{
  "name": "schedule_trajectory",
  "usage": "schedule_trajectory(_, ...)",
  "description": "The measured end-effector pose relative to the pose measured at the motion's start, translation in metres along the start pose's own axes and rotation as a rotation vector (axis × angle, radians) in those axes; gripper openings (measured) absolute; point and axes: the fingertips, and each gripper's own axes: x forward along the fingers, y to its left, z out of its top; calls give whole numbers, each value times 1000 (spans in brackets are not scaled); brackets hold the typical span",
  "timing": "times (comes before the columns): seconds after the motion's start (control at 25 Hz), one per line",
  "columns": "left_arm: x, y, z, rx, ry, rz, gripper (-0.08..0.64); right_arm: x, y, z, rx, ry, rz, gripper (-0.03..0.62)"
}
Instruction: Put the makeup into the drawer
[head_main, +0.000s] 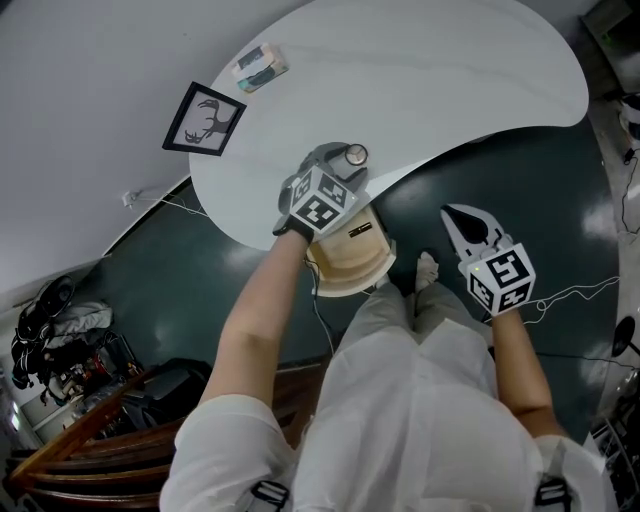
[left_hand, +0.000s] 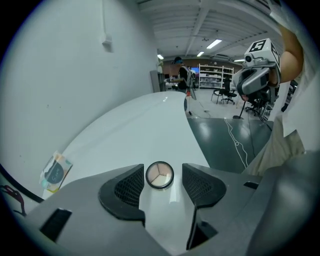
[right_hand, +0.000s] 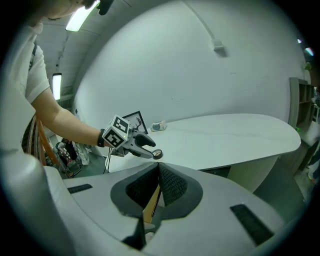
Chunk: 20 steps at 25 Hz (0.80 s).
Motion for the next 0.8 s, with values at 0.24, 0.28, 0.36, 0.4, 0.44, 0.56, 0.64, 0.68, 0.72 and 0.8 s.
schedule_trajectory(0.24,17,7,-1,4,37,-18,253,2,-4,1,11,-3,-12,9)
schedule_trajectory(0.28,19,7,-2,4,43,-21,253,1,-5,0,14,-3,-15,9)
schedule_trajectory(0.36,24,8,-4,4,58,-28,253,0,-6,-1,19,-2,-21,9)
schedule_trajectory(0.4,25,9,-6,4,66,-33,253,0,-7,-1,21,-1,-23,9)
schedule_trajectory(0.44,27,9,-7,3,73,-38,253,0,-7,-2,22,0,-26,9)
schedule_trajectory(0.56,31,8,-11,2,91,-50,250,-4,-7,-4,29,2,-35,9)
schedule_trajectory(0.64,32,7,-12,-4,92,-64,242,-6,-8,-6,36,2,-42,9)
schedule_trajectory(0.68,32,7,-12,-10,89,-70,238,-7,-8,-7,38,1,-44,9)
schedule_trajectory(0.72,32,7,-12,-16,86,-73,236,-8,-8,-8,40,1,-46,9)
schedule_trajectory(0.8,32,6,-12,-23,83,-74,235,-10,-8,-9,43,2,-50,9)
